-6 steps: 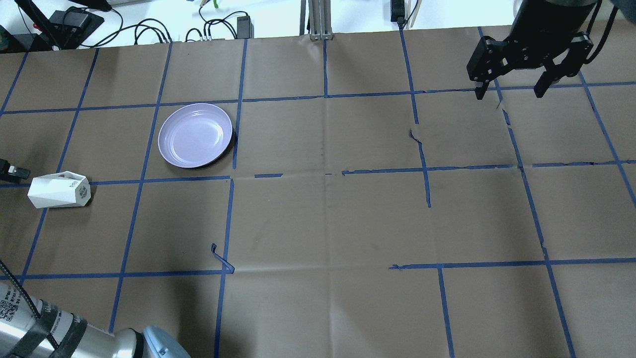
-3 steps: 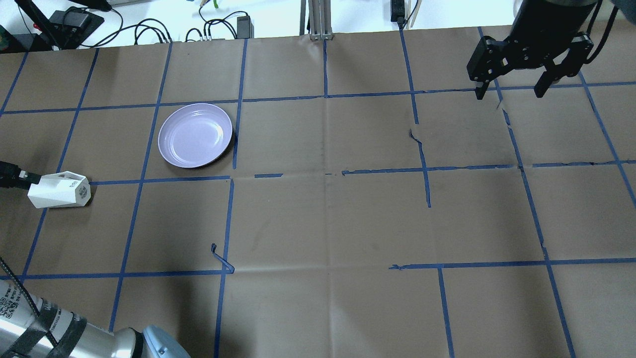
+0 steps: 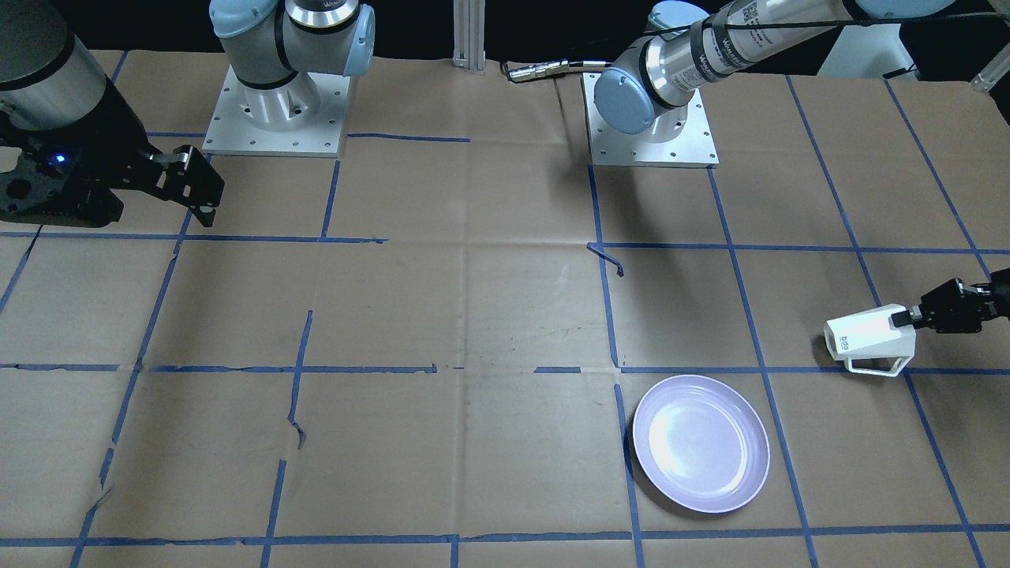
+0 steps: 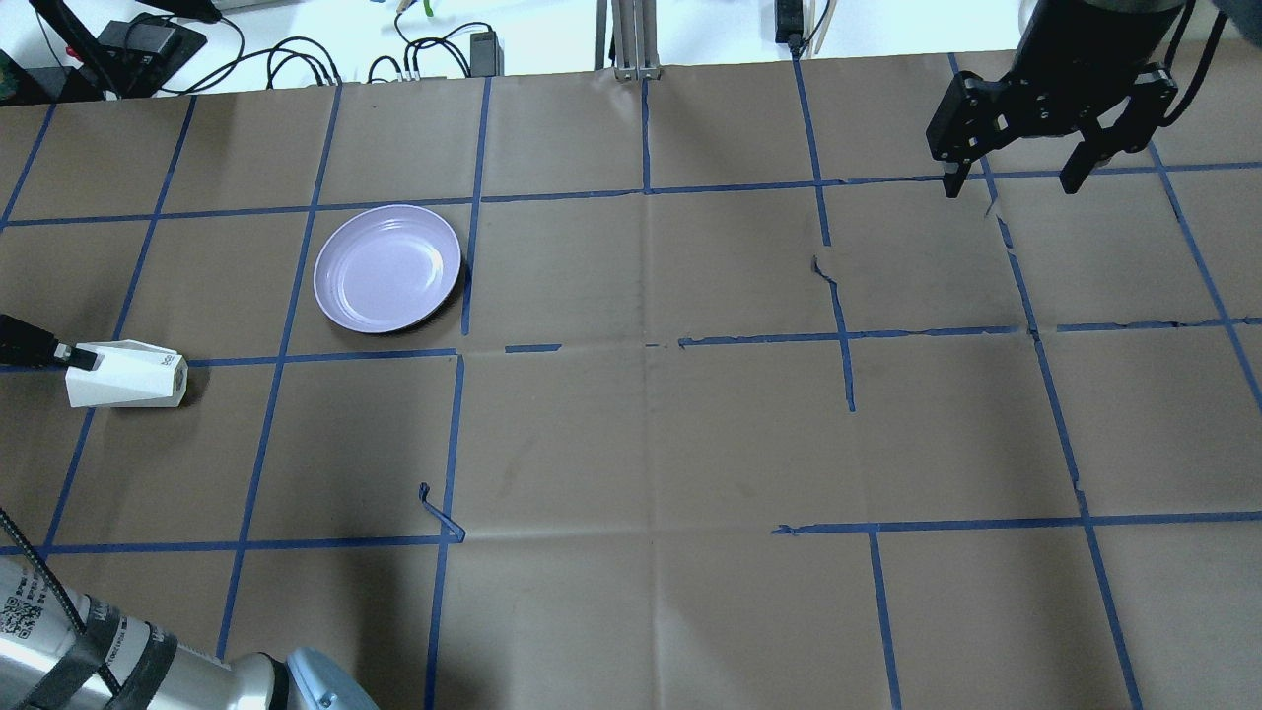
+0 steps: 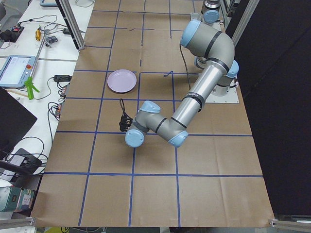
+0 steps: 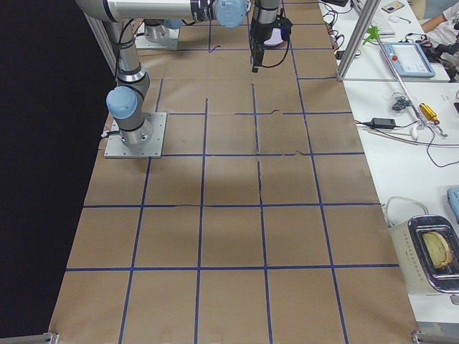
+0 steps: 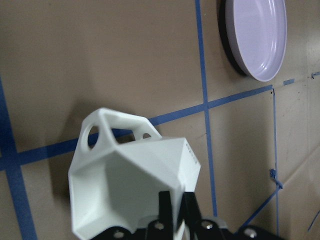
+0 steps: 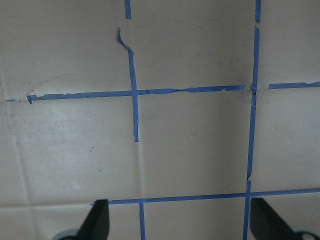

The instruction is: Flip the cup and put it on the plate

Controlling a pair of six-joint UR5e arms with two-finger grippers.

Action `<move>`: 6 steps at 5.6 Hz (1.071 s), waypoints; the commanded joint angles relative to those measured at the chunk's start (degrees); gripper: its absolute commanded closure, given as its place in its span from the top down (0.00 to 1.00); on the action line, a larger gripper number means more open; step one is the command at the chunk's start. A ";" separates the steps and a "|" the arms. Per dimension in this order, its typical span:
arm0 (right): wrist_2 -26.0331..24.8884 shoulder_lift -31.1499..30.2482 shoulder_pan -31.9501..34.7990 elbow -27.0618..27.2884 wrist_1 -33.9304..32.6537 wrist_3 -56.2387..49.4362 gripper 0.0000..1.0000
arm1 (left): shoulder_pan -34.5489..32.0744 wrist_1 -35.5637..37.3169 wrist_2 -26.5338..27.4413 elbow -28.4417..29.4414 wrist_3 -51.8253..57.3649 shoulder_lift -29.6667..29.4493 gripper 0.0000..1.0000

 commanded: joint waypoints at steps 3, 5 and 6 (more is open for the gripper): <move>0.00 0.00 0.00 0.00 0.00 0.00 1.00 | -12.22 2.48 0.54 0.01 -18.52 10.92 0.00; 0.00 0.00 0.00 0.00 0.00 0.00 1.00 | -23.29 10.73 6.57 -0.34 -28.17 13.13 0.00; 0.00 0.00 0.00 0.00 0.00 0.00 1.00 | -28.91 14.32 7.57 -0.87 -33.63 13.66 0.00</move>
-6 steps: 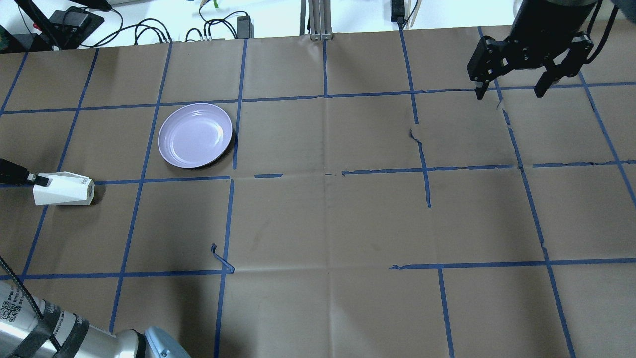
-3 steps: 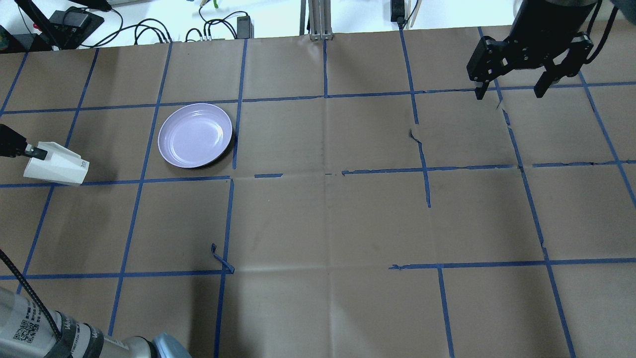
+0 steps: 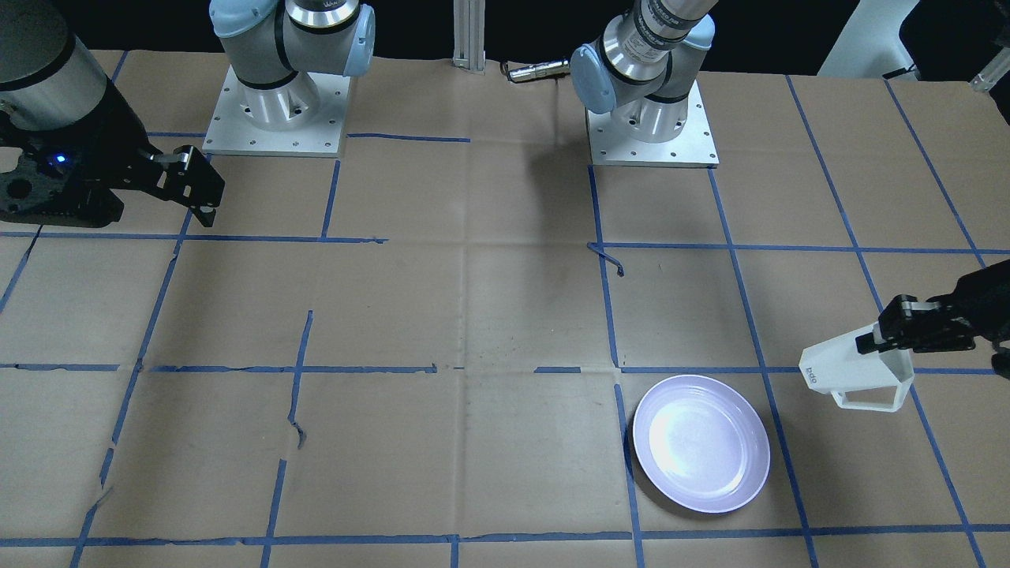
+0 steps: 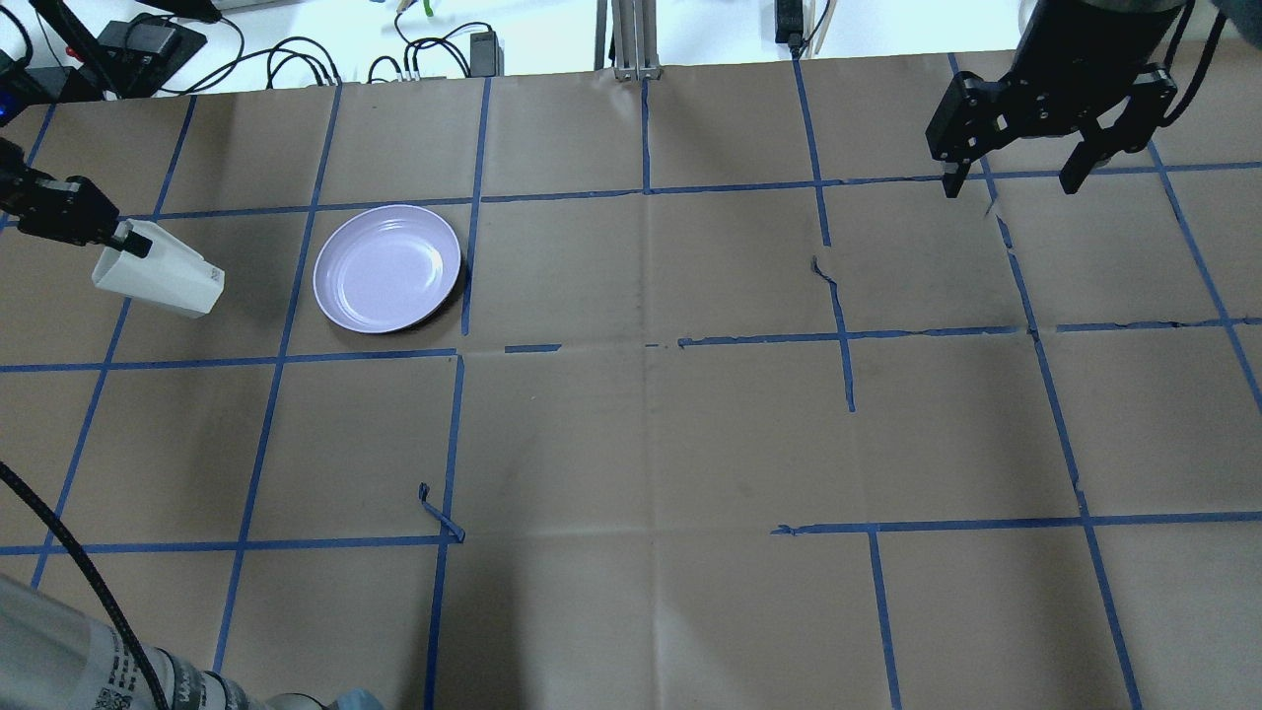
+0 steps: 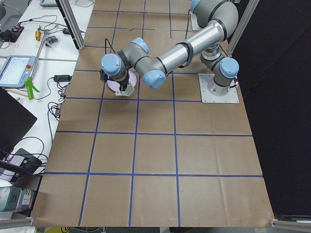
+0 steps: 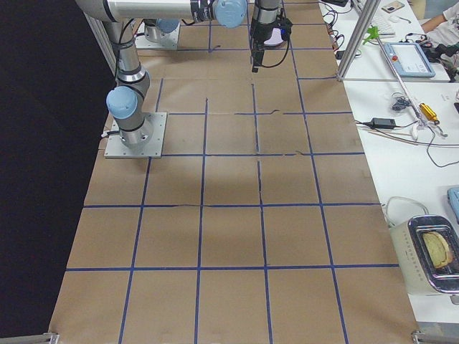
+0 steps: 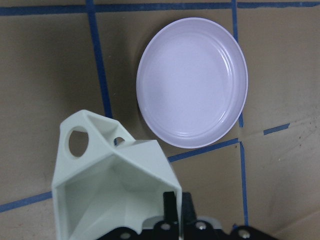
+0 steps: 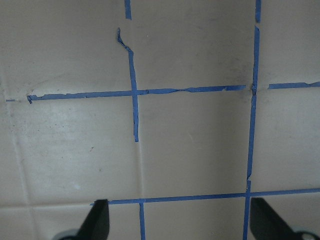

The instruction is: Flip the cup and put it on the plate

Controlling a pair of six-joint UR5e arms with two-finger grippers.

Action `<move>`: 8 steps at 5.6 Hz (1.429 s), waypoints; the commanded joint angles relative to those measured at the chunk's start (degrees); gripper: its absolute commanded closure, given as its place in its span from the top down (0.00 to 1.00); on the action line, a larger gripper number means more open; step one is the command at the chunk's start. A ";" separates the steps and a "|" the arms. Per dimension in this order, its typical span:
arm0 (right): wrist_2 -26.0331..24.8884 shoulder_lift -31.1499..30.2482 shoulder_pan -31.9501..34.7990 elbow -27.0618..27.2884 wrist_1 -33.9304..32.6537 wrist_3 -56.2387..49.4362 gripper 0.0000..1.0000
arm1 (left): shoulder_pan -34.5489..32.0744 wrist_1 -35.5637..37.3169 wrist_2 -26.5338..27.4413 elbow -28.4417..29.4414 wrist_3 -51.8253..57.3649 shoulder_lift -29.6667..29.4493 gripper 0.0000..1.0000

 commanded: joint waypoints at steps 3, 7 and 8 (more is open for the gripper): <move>0.00 0.00 0.00 0.00 0.00 0.00 1.00 | -19.91 23.72 16.11 -8.15 -14.53 -0.94 0.00; 0.00 0.00 0.00 0.00 0.00 0.00 1.00 | -22.58 29.94 16.77 -13.09 -6.64 -3.14 0.00; 0.00 0.00 0.00 0.00 0.00 0.00 1.00 | -22.49 29.94 16.86 -14.06 -6.71 -3.06 0.01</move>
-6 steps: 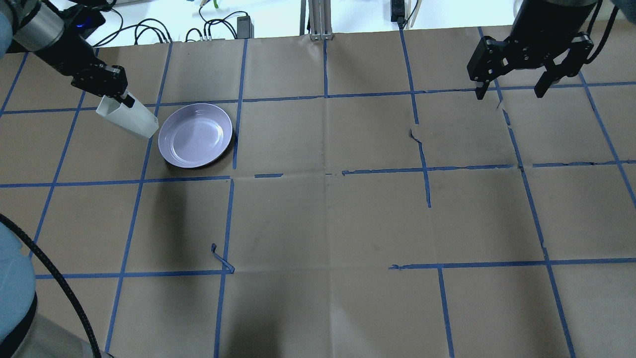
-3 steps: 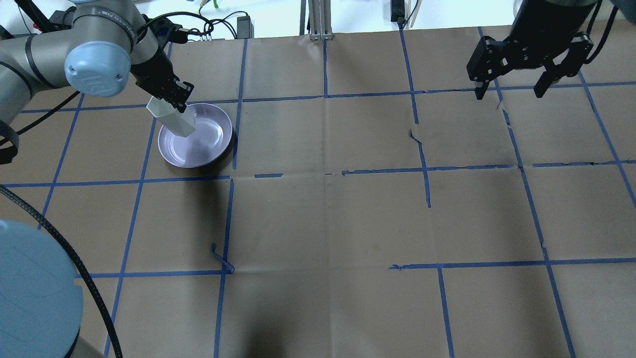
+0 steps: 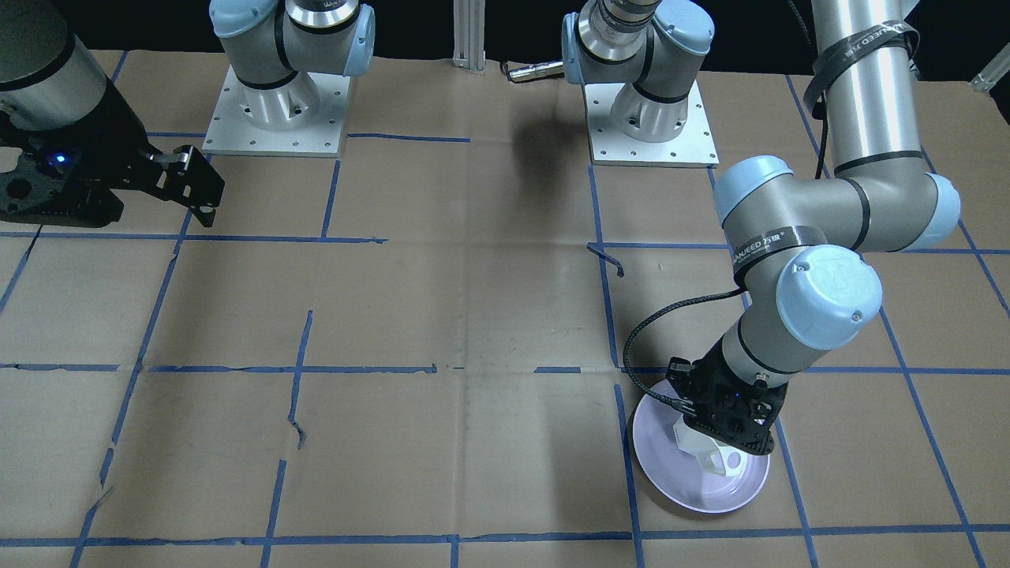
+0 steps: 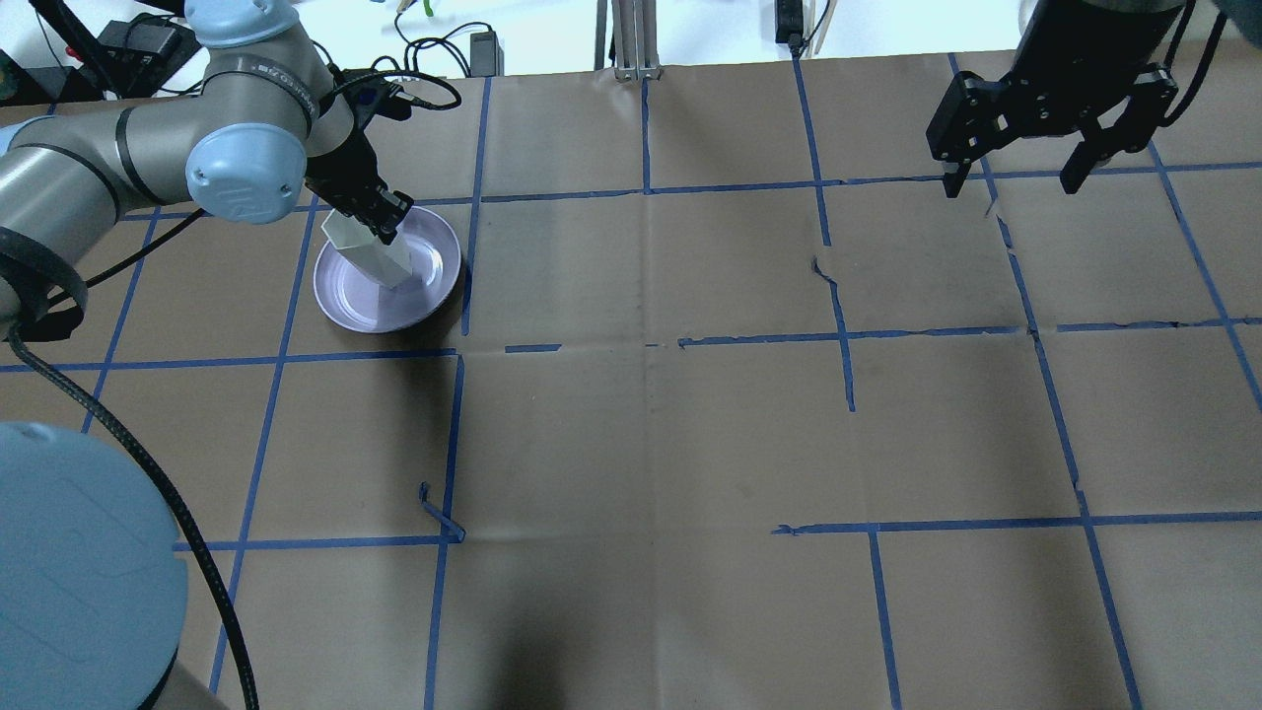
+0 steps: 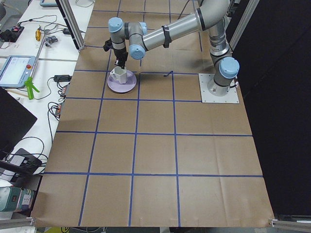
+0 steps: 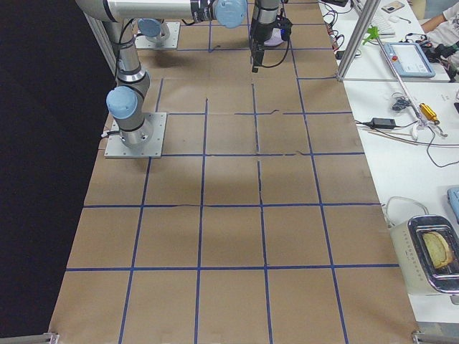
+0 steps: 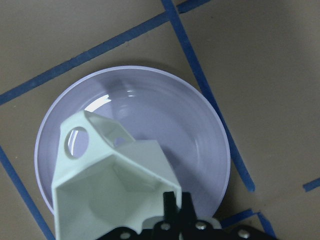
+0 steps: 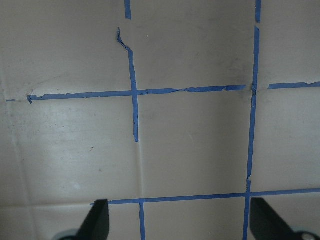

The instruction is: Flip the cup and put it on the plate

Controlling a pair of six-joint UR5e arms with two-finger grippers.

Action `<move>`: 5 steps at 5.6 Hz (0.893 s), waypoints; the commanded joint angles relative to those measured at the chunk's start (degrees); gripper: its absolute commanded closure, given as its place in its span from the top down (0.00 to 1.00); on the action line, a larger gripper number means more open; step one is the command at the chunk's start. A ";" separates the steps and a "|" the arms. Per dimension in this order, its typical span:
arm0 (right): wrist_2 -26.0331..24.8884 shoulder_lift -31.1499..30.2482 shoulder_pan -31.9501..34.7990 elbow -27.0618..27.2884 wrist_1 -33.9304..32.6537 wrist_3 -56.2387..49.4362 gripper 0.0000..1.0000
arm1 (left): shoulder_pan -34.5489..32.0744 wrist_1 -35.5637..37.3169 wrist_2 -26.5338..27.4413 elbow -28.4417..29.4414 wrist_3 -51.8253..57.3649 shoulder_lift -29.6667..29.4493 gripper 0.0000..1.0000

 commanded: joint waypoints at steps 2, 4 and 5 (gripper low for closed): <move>0.00 0.00 0.00 0.00 0.00 0.00 1.00 | 0.04 0.18 0.33 -1.54 0.31 0.23 0.98; 0.00 0.00 0.00 0.00 0.00 0.00 1.00 | -0.66 -3.22 0.24 0.38 -6.40 2.76 0.99; 0.00 0.00 0.00 0.00 0.00 0.00 1.00 | -1.89 -5.34 -0.28 1.61 -18.82 5.04 0.99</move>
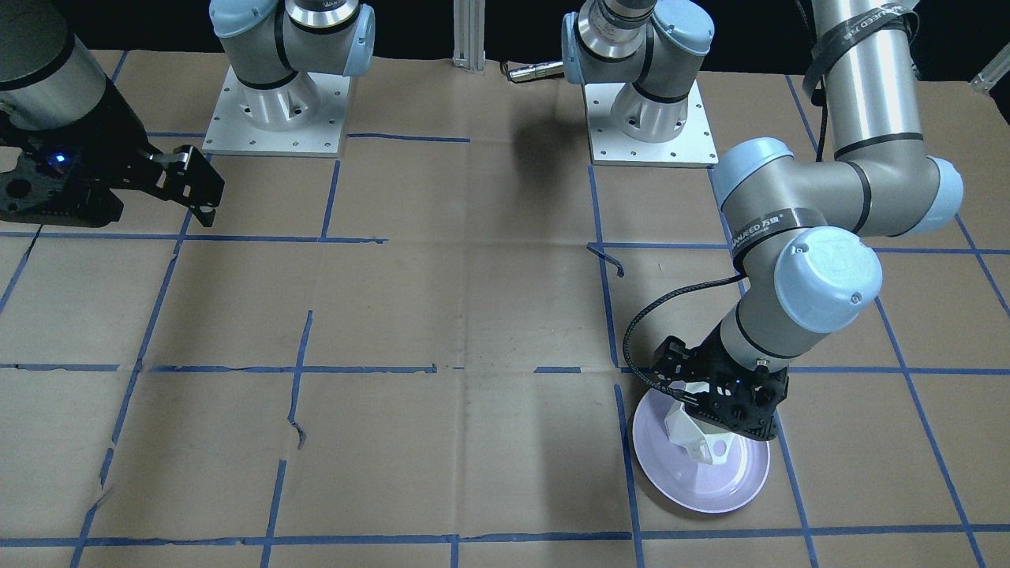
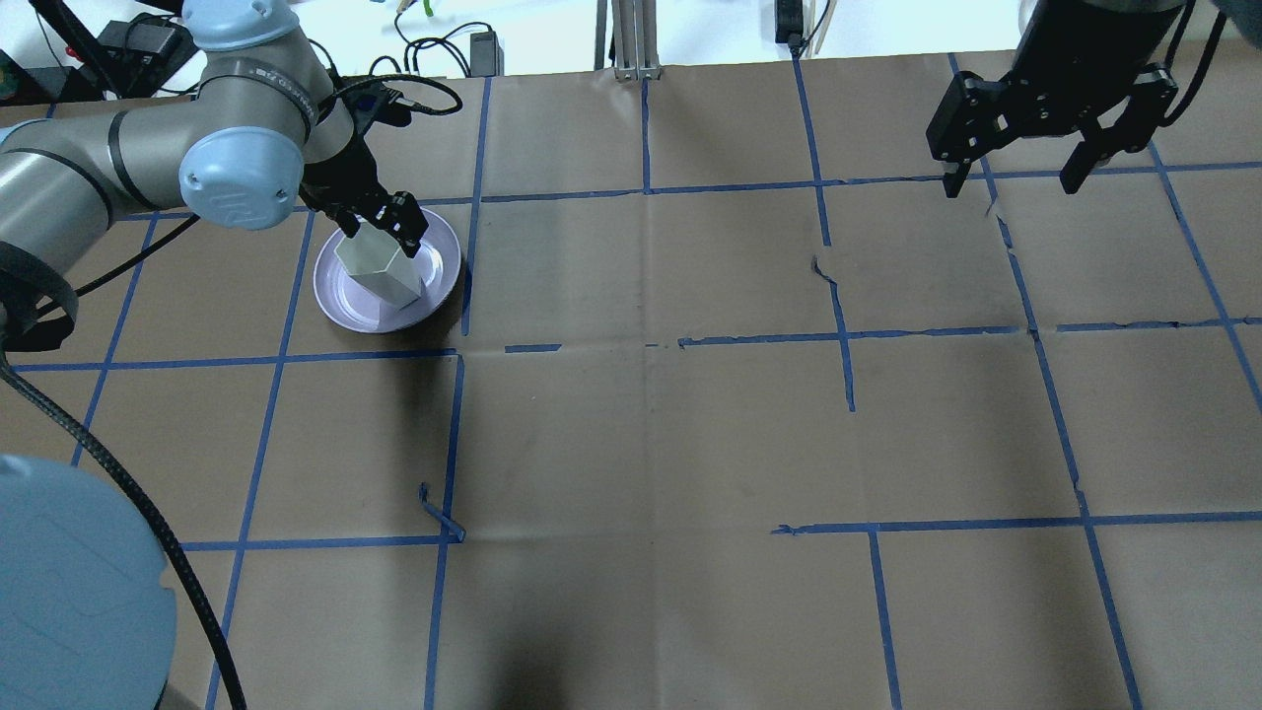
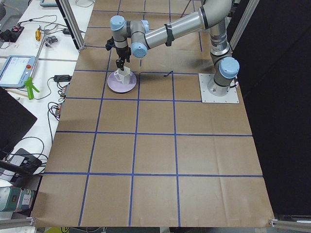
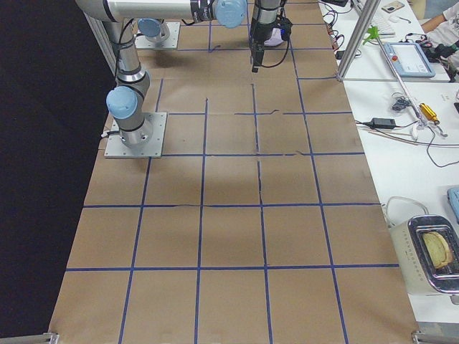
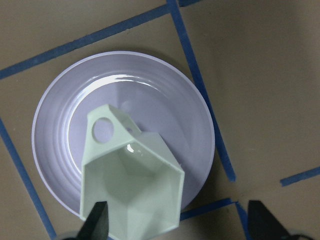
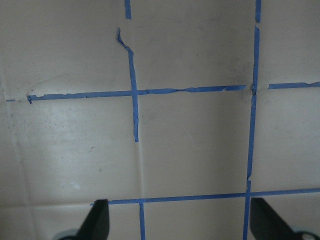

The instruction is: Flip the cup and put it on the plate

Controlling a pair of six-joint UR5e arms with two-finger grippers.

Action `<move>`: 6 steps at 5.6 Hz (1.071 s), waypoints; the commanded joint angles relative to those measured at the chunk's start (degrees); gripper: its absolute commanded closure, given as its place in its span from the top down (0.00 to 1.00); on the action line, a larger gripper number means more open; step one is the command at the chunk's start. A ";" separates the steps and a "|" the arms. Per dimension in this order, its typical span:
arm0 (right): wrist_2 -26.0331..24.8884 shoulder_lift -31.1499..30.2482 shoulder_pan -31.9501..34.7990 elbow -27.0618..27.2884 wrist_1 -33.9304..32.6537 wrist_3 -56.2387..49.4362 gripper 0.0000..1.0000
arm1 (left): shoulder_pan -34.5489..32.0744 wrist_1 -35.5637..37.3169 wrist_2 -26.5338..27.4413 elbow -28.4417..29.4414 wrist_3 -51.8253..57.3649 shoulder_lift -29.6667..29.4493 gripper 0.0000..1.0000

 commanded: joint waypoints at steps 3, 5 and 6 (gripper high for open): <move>0.00 0.00 0.00 0.00 0.00 0.00 1.00 | -5.60 -24.94 -0.27 12.25 -17.22 10.54 0.99; 0.00 0.00 0.00 0.00 0.00 0.00 1.00 | -5.61 -26.75 0.25 11.39 -17.15 14.00 0.99; 0.00 0.00 0.00 0.00 0.00 0.00 1.00 | -5.69 -26.14 0.26 9.04 -17.24 16.09 0.99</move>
